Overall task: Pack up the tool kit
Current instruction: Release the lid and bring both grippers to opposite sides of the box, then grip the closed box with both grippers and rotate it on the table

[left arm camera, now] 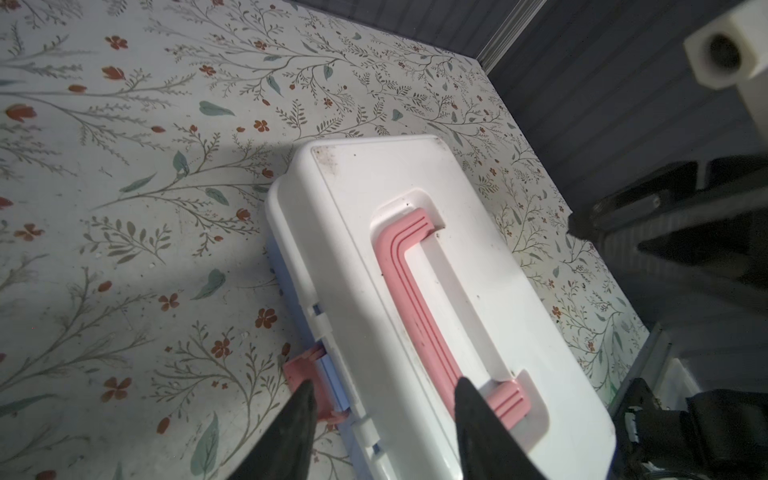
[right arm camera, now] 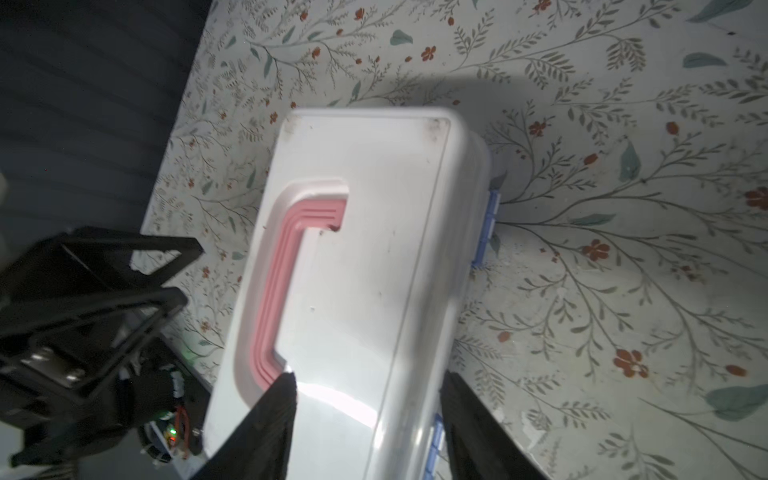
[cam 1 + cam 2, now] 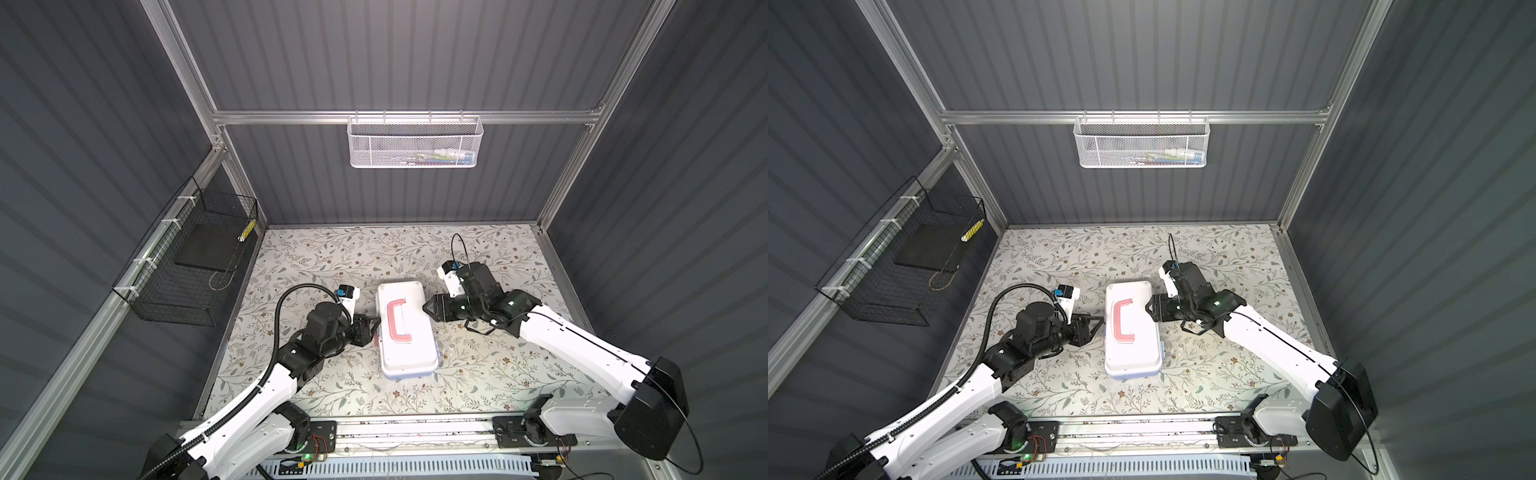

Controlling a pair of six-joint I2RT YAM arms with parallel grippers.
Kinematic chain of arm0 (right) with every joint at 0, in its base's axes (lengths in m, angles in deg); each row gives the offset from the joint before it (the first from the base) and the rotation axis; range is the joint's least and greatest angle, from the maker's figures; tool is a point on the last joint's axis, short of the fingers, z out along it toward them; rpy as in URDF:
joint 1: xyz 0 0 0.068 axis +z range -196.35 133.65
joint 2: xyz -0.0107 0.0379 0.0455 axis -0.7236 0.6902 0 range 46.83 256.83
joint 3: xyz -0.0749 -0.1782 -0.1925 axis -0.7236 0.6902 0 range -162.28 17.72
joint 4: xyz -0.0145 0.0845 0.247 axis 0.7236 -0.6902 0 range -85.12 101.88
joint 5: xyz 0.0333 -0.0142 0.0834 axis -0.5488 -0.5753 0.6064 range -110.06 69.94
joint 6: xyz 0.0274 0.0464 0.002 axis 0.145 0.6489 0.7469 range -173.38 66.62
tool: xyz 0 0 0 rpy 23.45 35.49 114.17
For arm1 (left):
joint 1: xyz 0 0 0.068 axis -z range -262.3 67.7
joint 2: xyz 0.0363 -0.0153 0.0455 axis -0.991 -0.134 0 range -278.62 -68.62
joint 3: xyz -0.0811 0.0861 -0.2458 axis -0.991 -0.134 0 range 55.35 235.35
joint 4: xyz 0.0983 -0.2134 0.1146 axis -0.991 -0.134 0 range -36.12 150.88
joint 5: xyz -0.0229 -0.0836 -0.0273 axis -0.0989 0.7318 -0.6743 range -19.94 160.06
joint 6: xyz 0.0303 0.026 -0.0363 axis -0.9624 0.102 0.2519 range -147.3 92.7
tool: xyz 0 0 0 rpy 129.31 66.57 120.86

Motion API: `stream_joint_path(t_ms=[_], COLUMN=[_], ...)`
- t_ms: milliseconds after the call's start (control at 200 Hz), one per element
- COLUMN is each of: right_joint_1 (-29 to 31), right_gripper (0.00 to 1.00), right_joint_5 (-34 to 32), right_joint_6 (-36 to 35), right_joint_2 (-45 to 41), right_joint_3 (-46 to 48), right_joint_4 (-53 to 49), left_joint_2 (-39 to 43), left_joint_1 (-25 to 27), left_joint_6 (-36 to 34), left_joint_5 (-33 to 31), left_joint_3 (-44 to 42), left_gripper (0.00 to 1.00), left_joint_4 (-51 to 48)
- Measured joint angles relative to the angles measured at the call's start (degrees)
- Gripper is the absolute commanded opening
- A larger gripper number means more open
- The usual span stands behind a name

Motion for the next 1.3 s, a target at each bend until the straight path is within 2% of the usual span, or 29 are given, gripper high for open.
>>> stream_joint_path(t_ms=[200, 465, 686, 976, 1111, 1301], right_joint_1=[-2.3, -4.2, -4.7, -4.8, -4.8, -5.7], right_gripper=[0.73, 0.75, 0.75, 0.75, 0.75, 0.74], right_joint_5=[0.9, 4.7, 10.3, 12.8, 14.3, 15.7], right_joint_6=[1.3, 2.4, 1.5, -0.2, -0.3, -0.1], right_joint_2=[-0.4, 0.9, 6.4, 11.6, 13.8, 15.8], right_joint_3=[6.5, 8.7, 7.1, 3.4, 1.9, 0.2], right_joint_4=[3.5, 9.1, 12.9, 13.9, 14.5, 14.4], left_joint_2=[-5.4, -11.2, -14.6, -16.3, -16.9, -17.4], left_joint_1=[0.0, 0.0, 0.5, 2.6, 6.2, 8.1], left_joint_6=[0.2, 1.1, 2.5, 3.3, 3.7, 4.9], left_joint_5=[0.4, 0.5, 0.6, 0.9, -1.9, -6.0], left_joint_3=[5.1, 5.5, 5.0, 5.0, 5.4, 6.9], left_gripper=[0.74, 0.75, 0.67, 0.60, 0.59, 0.57], left_joint_4=[-1.5, -1.5, 0.9, 3.2, 2.6, 1.1])
